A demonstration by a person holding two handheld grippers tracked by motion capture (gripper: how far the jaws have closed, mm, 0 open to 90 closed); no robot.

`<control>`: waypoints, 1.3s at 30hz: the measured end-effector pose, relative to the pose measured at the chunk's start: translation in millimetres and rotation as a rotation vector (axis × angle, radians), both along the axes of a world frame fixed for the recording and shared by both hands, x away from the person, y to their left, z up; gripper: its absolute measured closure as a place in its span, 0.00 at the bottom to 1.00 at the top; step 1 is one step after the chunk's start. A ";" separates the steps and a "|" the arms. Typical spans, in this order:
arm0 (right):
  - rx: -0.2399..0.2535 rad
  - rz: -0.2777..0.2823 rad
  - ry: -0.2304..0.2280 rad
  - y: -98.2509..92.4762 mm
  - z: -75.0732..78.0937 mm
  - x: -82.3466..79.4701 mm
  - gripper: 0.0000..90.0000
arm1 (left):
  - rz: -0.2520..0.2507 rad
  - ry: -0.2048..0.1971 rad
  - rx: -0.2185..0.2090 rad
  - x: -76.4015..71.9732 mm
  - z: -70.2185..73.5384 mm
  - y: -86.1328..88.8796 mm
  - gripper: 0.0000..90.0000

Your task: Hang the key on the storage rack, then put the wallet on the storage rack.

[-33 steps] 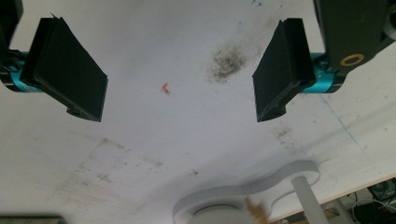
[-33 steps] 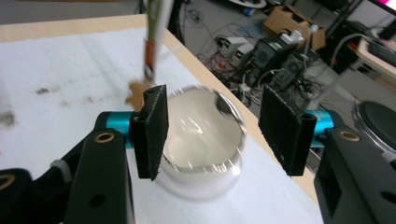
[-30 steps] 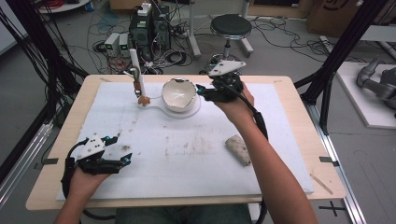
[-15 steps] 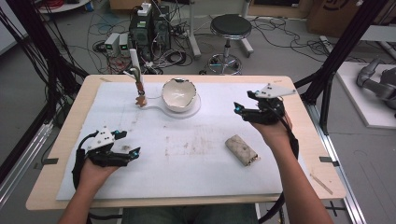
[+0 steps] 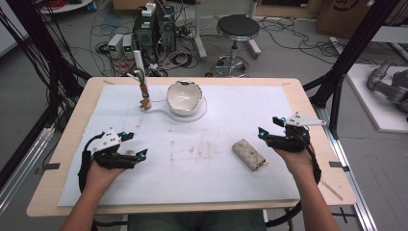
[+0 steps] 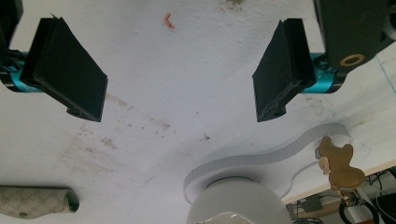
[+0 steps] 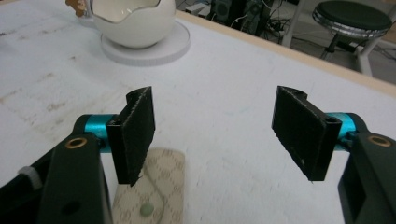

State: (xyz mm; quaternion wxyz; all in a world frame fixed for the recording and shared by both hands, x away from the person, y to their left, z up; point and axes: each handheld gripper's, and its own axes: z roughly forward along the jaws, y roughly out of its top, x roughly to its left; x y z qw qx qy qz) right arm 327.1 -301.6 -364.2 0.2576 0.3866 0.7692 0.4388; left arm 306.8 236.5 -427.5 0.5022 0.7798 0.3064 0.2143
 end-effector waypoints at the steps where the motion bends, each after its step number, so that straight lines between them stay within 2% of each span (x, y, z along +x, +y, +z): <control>1: 0.005 -0.002 0.007 -2.6 -4.5 -2.8 0.32 | 0.000 0.002 -0.004 0.2 -0.6 -0.8 0.20; 7: 0.005 -0.003 0.043 -12.4 -20.0 -15.3 0.28 | 0.001 -0.005 -0.002 -0.8 0.7 0.7 0.20; 14: 0.005 0.002 0.060 -13.5 -25.8 -19.8 0.26 | 0.010 -0.002 -0.003 -0.6 0.7 0.9 0.20; 17: -0.002 0.015 0.072 -12.2 -27.3 -19.0 0.26 | 0.015 -0.012 0.015 0.2 3.6 0.9 0.20; 28: 0.007 0.015 0.073 -10.4 -31.7 -22.2 0.25 | 0.010 -0.005 0.026 1.4 1.6 -0.3 0.20; 39: -0.007 0.030 0.077 -5.9 -37.1 -26.3 0.24 | 0.015 -0.010 0.034 -0.6 3.1 -1.9 0.20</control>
